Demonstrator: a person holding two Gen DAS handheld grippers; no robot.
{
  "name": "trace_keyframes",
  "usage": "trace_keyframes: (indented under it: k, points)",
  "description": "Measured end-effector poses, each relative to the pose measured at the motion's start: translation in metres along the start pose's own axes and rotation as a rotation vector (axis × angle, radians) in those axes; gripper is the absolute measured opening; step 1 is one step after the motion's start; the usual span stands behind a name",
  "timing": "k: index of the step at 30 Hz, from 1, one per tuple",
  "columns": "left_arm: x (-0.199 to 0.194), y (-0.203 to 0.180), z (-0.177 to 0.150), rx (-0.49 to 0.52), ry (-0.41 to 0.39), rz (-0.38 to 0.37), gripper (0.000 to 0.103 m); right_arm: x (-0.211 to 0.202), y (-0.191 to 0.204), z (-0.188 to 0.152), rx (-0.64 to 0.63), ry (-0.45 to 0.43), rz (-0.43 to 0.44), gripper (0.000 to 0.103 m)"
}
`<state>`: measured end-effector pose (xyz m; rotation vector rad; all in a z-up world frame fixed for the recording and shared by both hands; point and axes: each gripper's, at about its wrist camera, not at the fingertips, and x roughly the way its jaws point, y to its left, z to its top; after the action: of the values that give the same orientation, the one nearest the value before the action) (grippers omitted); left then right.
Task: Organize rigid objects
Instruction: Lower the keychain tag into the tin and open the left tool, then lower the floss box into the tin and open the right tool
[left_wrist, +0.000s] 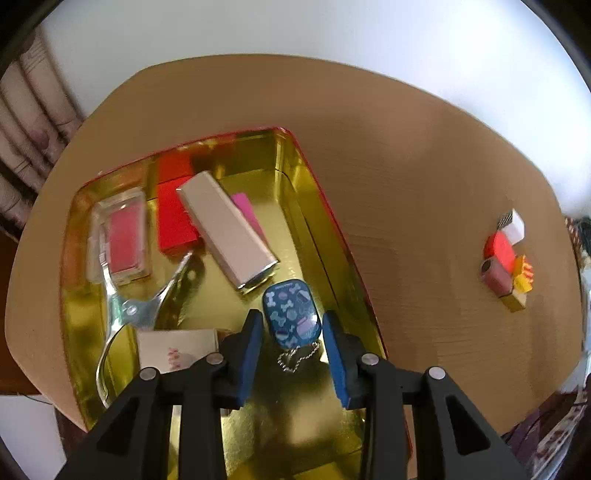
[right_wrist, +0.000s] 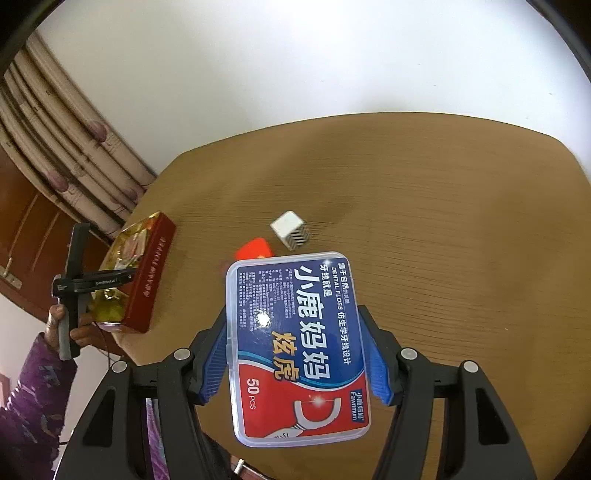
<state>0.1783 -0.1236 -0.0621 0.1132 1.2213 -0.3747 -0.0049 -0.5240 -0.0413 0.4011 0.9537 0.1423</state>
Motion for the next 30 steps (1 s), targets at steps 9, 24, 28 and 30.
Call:
trace_keyframes:
  k: [9, 24, 28, 30]
  points:
    - [-0.098, 0.032, -0.086, -0.231, -0.326, 0.154, 0.039, 0.032, 0.104, 0.033, -0.138, 0.062, 0.206, 0.060]
    - [-0.114, 0.061, -0.133, -0.313, -0.455, 0.395, 0.040, 0.222, 0.309, 0.067, -0.227, 0.329, 0.330, 0.060]
    - [-0.119, 0.073, -0.134, -0.340, -0.487, 0.369, 0.040, 0.241, 0.326, 0.061, -0.282, 0.320, 0.251, 0.060]
    - [-0.119, 0.078, -0.134, -0.350, -0.484, 0.379, 0.040, 0.249, 0.331, 0.062, -0.312, 0.305, 0.223, 0.061]
